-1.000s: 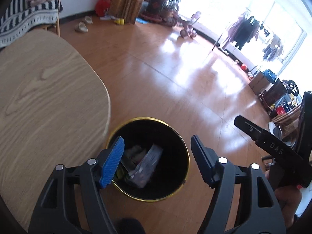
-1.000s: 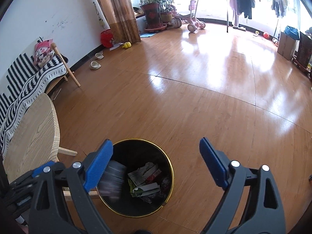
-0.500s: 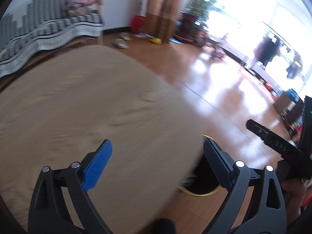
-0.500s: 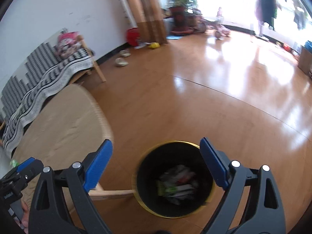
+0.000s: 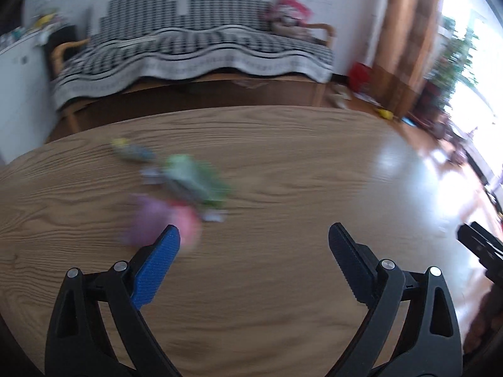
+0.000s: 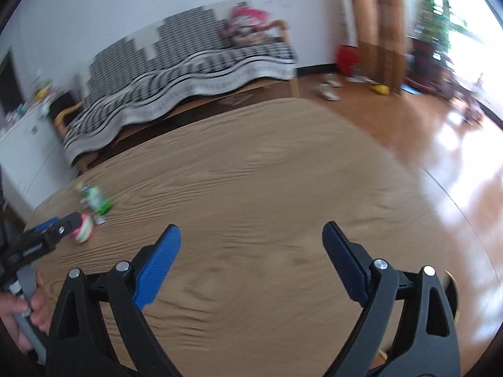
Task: Collect trash
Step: 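Move both tools back over the table toward the purple toy and green tray, then grasp the purple toy with the left tool while the right tool grasps the green plastic tray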
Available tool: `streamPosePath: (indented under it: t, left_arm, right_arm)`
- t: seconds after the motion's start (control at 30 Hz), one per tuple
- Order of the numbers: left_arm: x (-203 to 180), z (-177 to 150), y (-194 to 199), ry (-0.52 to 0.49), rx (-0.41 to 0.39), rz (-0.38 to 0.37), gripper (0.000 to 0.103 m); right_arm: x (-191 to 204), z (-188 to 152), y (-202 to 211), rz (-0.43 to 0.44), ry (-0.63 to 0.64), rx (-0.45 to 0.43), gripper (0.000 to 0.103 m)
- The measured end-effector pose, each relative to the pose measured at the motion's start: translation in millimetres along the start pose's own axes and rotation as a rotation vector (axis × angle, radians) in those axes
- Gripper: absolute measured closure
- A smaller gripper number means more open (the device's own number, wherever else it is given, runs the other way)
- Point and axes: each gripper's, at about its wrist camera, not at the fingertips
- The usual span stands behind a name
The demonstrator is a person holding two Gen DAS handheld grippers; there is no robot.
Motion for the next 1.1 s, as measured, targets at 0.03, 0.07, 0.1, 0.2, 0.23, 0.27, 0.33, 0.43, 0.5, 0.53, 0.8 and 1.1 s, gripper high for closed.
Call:
streamPosePath:
  t: [0.03,0.07,0.1,0.2,0.23,0.27,0.33,0.43,0.5,0.53,0.8,1.1]
  left_arm:
    - [13,-2,-1,0.011,0.003,0.013,0.01]
    - [28,-4,-4,0.026,0.009,0.024,0.01]
    - [41,-5,-8,0.04,0.015,0.023,0.01]
    - [62,-7,-21,0.052,0.03,0.017,0.01]
    - [67,-10,-25,0.043,0.037,0.024,0.01]
    - [67,-9,-29,0.036,0.042,0.03,0.01]
    - [70,-9,-41,0.014,0.056,0.042,0.01]
    - [72,-10,-51,-0.005,0.069,0.059,0.01]
    - [76,-8,-57,0.0,0.063,0.043,0.01]
    - [79,-8,-58,0.003,0.061,0.036,0.01]
    - [80,-10,-49,-0.045,0.045,-0.034,0.048]
    - [124,-13,-6,0.051,-0.025,-0.036,0.055]
  right_arm:
    - [17,0,-7,0.015,0.022,0.01,0.015]
    - [32,0,-13,0.028,0.042,0.018,0.015]
    - [44,1,-17,0.036,0.058,0.024,0.015]
    - [78,-1,-34,0.054,0.111,0.044,0.015]
    - [87,-2,-38,0.06,0.123,0.048,0.015]
    - [98,-2,-45,0.063,0.138,0.057,0.015]
    - [111,-7,-54,0.071,0.151,0.065,0.015]
    - [129,-7,-70,0.086,0.162,0.079,0.015]
    - [140,-5,-79,0.101,0.176,0.079,0.015]
    - [143,-3,-82,0.107,0.185,0.077,0.015]
    - [193,3,-114,0.177,0.267,0.069,0.015]
    - [232,8,-165,0.215,0.363,0.13,0.015]
Point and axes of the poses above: each gripper's, at about its wrist camera, not at the fingertips, and y roughly against the way its jaws point, x to its left, z to its top, and after that the axes turned 4 degrees about -y, right-handed
